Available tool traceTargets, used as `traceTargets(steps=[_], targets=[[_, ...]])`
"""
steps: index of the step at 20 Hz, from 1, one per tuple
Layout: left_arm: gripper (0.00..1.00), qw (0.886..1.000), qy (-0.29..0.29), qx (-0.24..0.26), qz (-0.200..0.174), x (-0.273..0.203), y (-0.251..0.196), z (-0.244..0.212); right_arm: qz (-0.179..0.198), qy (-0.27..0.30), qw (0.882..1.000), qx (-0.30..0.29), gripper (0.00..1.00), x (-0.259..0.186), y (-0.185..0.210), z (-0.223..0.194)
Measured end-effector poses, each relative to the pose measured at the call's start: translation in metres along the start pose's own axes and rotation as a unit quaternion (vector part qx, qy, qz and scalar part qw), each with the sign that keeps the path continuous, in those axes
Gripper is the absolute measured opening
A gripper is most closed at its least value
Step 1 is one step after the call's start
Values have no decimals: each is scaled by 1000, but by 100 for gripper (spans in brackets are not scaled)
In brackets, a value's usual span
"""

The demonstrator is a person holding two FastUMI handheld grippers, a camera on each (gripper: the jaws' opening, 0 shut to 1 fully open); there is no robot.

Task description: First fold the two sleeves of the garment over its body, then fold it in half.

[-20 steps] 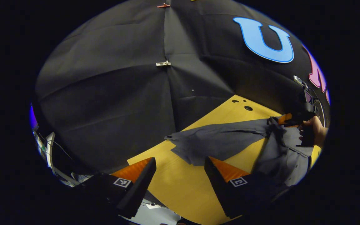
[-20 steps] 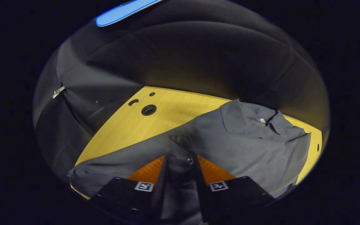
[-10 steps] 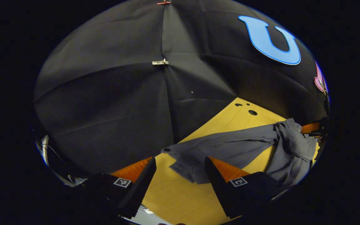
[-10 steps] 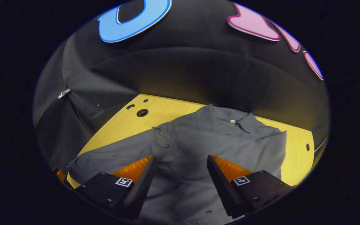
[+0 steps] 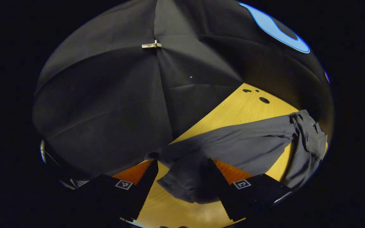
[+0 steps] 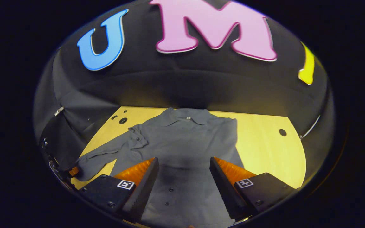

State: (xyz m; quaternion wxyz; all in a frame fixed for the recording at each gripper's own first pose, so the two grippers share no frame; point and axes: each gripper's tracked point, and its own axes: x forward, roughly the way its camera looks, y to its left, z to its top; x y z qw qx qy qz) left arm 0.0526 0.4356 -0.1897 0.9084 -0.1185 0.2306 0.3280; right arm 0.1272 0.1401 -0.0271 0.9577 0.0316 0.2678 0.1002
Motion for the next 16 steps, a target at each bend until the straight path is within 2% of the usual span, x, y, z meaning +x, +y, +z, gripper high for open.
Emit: traceTargets(steps=[5,6,7,8,12,13,15,16], targets=[[98,999,36,15,-7,14,-7,-16,-48,-20,999,9,99,-57,-54,-10],[98,999,30,11,-12,14,-10,-12,-56,-21,998,12,99,-67,-63,-17],[92,999,35,8,-19,14,-13,-15,-64,-20,998,16,99,-74,-70,-22],[94,999,29,10,-20,13,-14,-13,-71,-20,997,21,99,-81,-75,-29],[75,997,29,39,-53,19,-26,-12,-82,-12,996,34,99,-103,-99,-50],[66,996,27,46,-68,18,-31,-12,-85,-13,996,37,99,-106,-104,-52],[36,995,21,51,-83,20,-38,-10,-87,-18,995,45,99,-110,-109,-54],[32,995,21,48,-88,20,-40,-10,-87,-19,995,46,99,-112,-113,-56]])
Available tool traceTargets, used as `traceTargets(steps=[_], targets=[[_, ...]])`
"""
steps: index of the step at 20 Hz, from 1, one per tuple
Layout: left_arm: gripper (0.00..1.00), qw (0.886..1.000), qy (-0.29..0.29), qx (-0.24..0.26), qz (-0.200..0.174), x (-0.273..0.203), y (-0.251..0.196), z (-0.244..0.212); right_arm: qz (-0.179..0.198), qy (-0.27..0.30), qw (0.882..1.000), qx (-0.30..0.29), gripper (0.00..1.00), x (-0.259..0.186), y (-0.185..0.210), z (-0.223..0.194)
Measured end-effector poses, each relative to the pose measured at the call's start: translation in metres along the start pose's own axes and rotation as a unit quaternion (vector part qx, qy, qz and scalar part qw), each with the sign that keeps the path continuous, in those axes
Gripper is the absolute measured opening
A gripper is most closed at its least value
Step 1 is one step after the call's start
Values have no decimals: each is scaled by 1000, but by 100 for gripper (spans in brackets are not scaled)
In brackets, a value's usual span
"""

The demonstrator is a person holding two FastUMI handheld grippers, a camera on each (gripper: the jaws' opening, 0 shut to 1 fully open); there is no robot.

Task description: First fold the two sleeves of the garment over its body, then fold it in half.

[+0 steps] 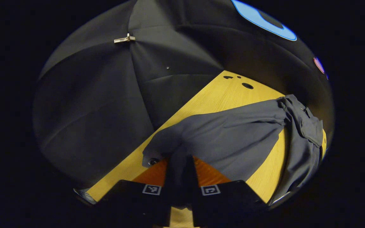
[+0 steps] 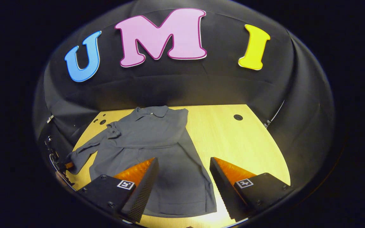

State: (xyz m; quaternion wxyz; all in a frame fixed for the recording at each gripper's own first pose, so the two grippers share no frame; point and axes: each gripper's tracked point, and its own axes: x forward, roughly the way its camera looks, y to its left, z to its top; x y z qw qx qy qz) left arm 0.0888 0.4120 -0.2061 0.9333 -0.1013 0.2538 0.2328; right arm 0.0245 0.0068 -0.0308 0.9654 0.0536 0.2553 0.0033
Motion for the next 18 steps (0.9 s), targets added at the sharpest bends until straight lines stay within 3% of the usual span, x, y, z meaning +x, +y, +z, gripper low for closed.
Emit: traceTargets(steps=[1,3,10,18], targets=[[19,1000,0,-4,0,0,-1,1,0,-1,1000,-2,99,-1,-4,0],[5,1000,1,-8,2,-2,-1,2,1,-5,1000,-9,99,0,-12,0],[6,996,-7,-84,-4,-27,-28,38,9,6,1000,10,99,4,-36,-13],[6,995,-85,-12,-57,-71,-123,149,-20,10,998,50,100,-2,-87,-35]])
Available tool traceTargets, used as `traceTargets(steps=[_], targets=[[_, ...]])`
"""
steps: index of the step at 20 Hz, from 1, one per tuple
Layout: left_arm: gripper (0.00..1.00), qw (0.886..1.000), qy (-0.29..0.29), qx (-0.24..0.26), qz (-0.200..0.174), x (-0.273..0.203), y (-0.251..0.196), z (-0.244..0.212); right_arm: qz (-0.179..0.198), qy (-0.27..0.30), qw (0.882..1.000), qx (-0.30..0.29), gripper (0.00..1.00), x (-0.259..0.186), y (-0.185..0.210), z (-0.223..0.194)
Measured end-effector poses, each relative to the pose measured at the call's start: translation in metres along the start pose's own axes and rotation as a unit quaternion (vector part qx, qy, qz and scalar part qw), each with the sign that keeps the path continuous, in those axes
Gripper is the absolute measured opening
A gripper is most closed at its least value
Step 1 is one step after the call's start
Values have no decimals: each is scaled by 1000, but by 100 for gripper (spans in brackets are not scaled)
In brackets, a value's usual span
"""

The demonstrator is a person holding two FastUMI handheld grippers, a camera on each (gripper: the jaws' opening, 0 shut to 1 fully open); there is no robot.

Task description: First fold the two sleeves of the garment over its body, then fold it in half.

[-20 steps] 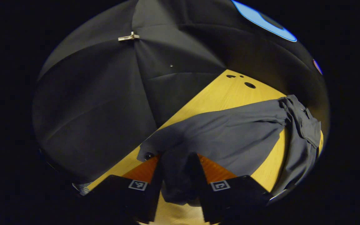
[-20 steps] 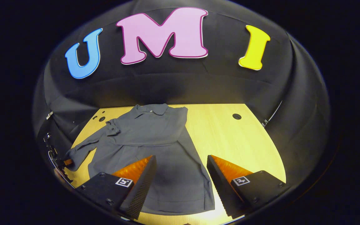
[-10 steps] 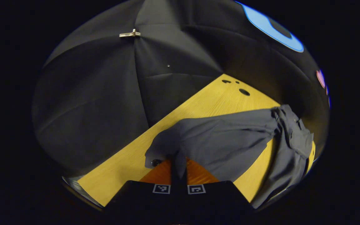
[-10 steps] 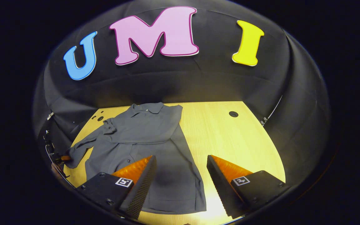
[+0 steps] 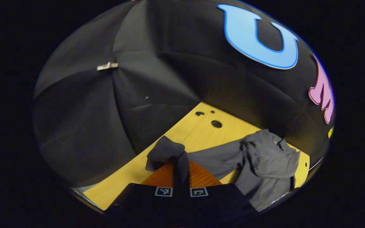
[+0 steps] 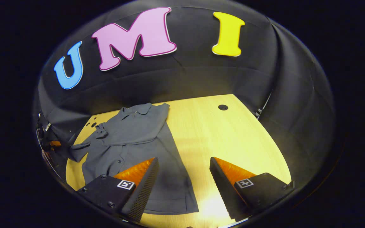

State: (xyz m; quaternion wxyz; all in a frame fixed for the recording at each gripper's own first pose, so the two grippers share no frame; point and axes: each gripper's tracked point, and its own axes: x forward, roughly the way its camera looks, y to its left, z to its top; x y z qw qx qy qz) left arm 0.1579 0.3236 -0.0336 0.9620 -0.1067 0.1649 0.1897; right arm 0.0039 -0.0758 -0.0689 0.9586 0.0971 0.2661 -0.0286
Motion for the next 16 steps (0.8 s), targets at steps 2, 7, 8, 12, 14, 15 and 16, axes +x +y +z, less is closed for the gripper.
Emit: traceTargets(steps=[2,7,8,12,14,15,16], targets=[[6,999,-18,23,-19,2,-31,21,-8,0,1000,11,100,0,-11,-3],[5,996,-30,32,-77,4,-127,44,-21,1,999,34,100,-4,-36,-14],[5,995,-32,32,-86,7,-146,44,-25,0,999,33,100,-4,-41,-16],[6,989,-22,52,-136,8,-234,28,-32,3,999,44,100,-1,-54,-23],[6,983,-18,79,-167,4,-281,15,-30,5,998,53,100,0,-58,-25],[5,979,-17,93,-181,2,-303,8,-26,4,998,56,100,1,-59,-26],[6,975,-16,107,-195,1,-328,0,-22,3,998,58,99,1,-59,-26]])
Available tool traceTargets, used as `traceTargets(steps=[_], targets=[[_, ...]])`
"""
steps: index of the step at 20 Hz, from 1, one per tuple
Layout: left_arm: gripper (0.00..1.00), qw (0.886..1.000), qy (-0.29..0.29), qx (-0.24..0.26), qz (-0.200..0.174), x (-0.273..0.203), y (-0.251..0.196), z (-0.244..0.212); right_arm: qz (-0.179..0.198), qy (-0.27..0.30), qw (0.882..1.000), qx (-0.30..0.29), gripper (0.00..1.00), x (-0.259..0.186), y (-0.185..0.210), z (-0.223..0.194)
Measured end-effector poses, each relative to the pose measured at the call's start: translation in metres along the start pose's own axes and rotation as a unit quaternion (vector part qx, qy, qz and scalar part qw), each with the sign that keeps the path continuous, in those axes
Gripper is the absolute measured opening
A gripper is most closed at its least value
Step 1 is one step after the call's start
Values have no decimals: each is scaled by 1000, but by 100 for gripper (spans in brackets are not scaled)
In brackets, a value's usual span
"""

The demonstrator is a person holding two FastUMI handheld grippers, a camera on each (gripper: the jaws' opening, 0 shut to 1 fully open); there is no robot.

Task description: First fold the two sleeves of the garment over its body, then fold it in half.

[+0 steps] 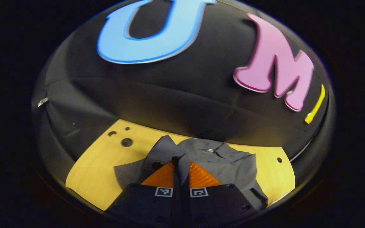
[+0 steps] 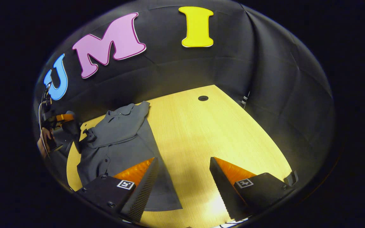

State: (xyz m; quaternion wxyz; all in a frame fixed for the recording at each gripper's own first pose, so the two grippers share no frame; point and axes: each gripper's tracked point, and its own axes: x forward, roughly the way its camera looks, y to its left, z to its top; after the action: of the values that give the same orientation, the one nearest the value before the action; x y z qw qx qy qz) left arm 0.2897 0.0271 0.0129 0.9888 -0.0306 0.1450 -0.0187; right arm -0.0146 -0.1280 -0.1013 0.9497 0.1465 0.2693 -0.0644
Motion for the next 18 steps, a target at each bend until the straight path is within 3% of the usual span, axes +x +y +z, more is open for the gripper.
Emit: traceTargets(steps=[1,7,11,18], targets=[[2,1000,3,6,-15,7,-22,-2,2,0,1000,0,100,1,-1,0],[6,996,38,18,-77,38,-123,-36,-1,2,1000,6,100,13,-19,2],[2,993,69,22,-95,56,-164,-65,-6,8,1000,11,100,19,-35,0],[8,986,93,61,-124,82,-220,-98,-16,23,999,18,100,24,-56,-7]])
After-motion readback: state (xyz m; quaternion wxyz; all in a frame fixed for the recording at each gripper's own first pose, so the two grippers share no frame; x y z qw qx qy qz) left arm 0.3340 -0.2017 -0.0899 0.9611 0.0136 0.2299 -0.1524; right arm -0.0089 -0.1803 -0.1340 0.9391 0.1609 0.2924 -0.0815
